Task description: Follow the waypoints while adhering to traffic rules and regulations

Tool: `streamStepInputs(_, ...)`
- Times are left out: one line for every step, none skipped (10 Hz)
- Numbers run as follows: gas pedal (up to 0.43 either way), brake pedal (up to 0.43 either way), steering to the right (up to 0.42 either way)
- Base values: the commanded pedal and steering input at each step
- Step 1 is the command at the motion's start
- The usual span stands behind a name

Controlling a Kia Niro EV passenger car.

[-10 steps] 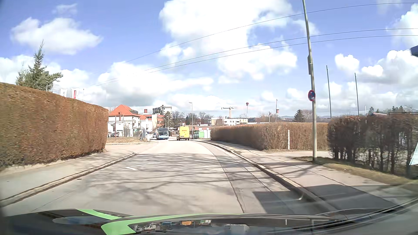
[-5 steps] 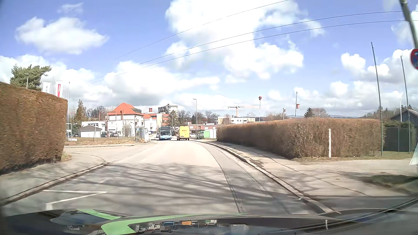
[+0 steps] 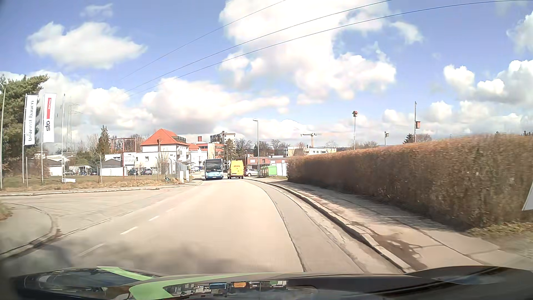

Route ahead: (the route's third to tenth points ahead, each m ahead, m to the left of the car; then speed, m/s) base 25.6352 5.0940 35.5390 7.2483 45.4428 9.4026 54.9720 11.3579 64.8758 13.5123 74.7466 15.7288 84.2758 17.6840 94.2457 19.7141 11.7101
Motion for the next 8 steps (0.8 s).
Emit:
streamStepInputs(0.047, 0.000, -0.027)
streamStepInputs(0.047, 0.000, -0.027)
streamStepInputs(0.047, 0.000, -0.030)
streamStepInputs(0.047, 0.000, -0.031)
streamStepInputs(0.028, 0.000, -0.031)
streamStepInputs(0.020, 0.000, -0.031)
streamStepInputs(0.020, 0.000, -0.030)
streamStepInputs(0.020, 0.000, -0.030)
